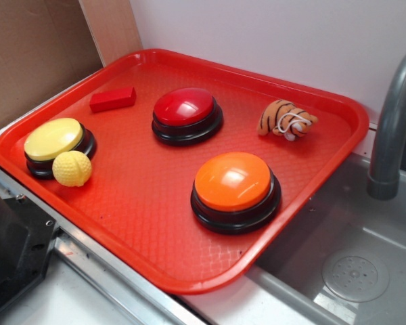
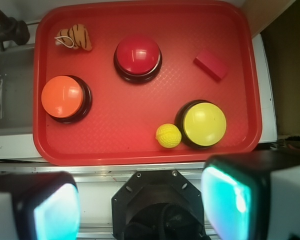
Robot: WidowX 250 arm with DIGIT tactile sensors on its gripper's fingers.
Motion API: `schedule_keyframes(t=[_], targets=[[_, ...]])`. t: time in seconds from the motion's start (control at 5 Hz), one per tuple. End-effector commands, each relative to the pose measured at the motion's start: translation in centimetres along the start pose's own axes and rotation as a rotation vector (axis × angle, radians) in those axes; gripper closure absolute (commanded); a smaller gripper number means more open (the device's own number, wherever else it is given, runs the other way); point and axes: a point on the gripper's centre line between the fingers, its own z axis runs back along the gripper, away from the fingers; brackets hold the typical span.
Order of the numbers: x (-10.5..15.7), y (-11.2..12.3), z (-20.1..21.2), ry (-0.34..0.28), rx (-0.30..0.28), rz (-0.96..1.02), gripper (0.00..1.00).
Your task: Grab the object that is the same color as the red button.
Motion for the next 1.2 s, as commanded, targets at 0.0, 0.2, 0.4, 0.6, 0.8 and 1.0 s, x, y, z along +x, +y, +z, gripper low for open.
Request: schedule_keyframes(t=[0.0,0.2,0.4,0.6,0.8,1.0], targets=[[0.0,0.0,0.0,0.0,0.0,0.0,0.0],[3.7,1.3,2.6,-0.031,-0.031,0.039,0.0],[7.3,3.1,3.3,-0.017,-0.038,0.022,0.0],[11.9,6.4,0.1,0.094,0.031,-0.054,0.0],[13.6,10.9,-4.8,0.19,0.063,-0.187,0.0],[14.5,15.0,-9.1,0.226,0.107,-0.345,0.0]])
